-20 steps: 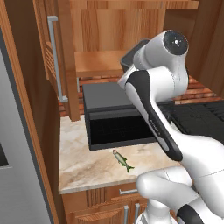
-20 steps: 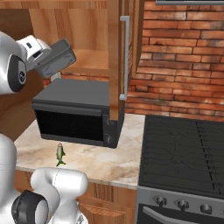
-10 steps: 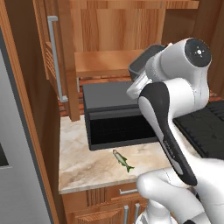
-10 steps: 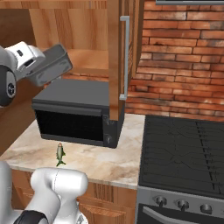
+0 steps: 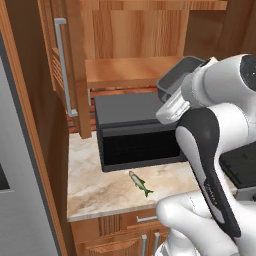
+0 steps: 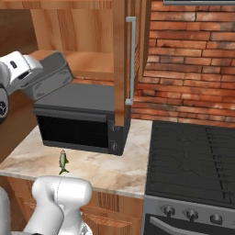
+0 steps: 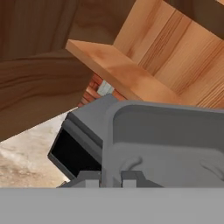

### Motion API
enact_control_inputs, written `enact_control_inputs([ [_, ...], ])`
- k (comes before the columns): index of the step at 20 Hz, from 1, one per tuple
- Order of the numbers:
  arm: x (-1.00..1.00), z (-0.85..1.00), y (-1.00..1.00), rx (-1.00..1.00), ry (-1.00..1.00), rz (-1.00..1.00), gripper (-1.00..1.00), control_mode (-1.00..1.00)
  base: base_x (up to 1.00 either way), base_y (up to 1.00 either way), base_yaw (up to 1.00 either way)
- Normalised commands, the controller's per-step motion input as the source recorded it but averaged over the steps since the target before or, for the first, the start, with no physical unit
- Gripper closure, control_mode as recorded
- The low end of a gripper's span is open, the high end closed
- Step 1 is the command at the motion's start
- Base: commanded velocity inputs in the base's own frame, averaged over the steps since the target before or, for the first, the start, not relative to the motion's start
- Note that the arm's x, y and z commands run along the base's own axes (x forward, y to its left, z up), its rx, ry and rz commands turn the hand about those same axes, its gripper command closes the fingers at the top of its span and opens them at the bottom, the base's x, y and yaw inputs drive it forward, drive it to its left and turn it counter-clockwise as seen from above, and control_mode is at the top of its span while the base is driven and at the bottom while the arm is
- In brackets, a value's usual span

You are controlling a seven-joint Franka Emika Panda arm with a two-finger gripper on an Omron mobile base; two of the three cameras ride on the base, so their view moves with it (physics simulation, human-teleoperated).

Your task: Retrieve the tupperware from the cabinet, then place the raw meat into the tupperware to avoid contamination.

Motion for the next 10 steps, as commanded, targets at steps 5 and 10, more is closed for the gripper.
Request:
enact_control_inputs([
  [5, -0.47, 0.00, -0.03, 0.02, 0.00, 0.00, 1.00, -1.00, 0.00, 0.00, 0.00],
  [10, -0.48, 0.00, -0.11, 0.03, 0.02, -0.01, 1.00, -1.00, 0.00, 0.00, 0.00],
])
